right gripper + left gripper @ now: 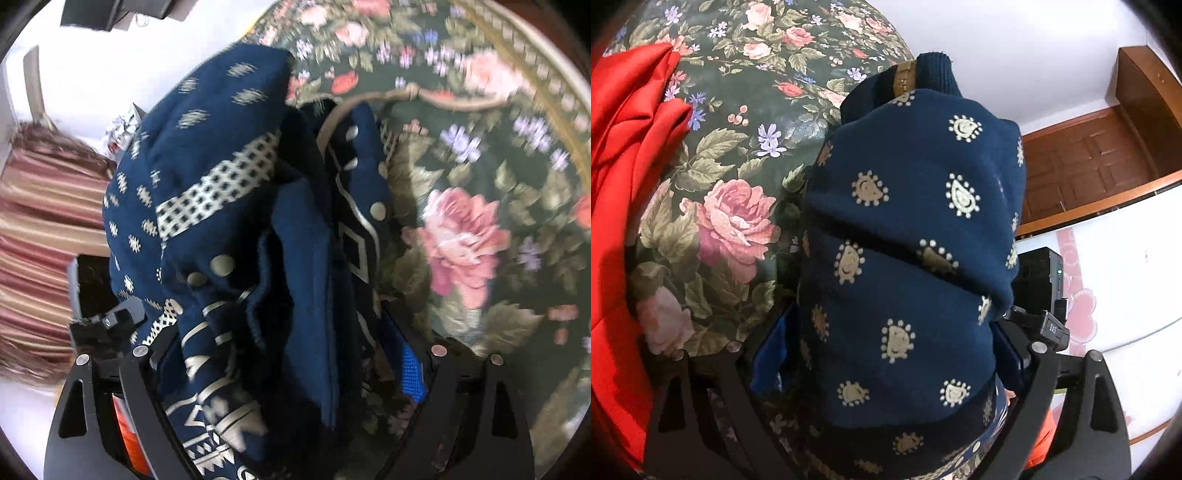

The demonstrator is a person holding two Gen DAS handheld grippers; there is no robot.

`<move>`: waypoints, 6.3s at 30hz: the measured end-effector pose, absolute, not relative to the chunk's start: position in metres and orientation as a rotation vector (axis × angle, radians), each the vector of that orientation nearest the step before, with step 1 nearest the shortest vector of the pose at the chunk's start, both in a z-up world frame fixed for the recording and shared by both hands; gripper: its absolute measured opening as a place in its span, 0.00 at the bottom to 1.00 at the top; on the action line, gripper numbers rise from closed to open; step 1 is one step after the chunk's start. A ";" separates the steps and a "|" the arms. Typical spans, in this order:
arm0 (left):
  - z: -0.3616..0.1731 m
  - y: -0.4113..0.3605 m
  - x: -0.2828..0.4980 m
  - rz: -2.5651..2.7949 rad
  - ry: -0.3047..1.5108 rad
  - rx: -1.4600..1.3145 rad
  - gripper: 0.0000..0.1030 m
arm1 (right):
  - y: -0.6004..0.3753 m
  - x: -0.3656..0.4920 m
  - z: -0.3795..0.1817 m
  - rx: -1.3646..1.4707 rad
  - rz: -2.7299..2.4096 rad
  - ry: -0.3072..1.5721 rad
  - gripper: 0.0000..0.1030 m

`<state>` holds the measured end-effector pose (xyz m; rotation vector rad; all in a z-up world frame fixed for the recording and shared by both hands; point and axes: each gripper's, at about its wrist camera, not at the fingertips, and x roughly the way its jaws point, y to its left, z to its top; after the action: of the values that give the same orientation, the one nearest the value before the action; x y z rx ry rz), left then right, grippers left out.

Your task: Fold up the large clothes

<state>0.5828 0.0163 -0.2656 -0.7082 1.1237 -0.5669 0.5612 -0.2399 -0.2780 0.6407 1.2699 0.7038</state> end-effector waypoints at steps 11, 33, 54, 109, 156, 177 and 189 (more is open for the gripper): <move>-0.237 0.021 0.575 -0.527 1.079 -0.710 0.72 | -0.207 0.537 -0.223 0.580 0.706 1.202 0.39; -0.058 0.215 0.475 -0.422 0.779 -0.666 0.69 | -0.025 0.486 -0.064 0.386 0.921 1.020 0.37; -0.257 0.301 0.517 -0.294 0.957 -0.811 0.71 | 0.035 0.537 -0.244 0.524 0.904 1.319 0.39; 0.029 0.120 0.124 0.001 0.083 -0.046 0.72 | -0.036 0.204 0.020 0.022 0.600 0.194 0.49; 0.002 0.112 0.133 0.084 0.121 -0.050 0.98 | -0.044 0.191 0.013 -0.003 0.464 0.200 1.00; -0.002 0.116 0.138 0.035 0.162 -0.080 0.98 | -0.045 0.192 0.013 0.002 0.457 0.202 1.00; -0.004 0.121 0.138 0.038 0.164 -0.086 0.98 | -0.045 0.194 0.012 0.012 0.453 0.209 1.00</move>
<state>0.1382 0.1208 -0.0036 -0.0858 0.1635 0.0377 0.1945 -0.0455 0.0124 0.0116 0.2092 0.4535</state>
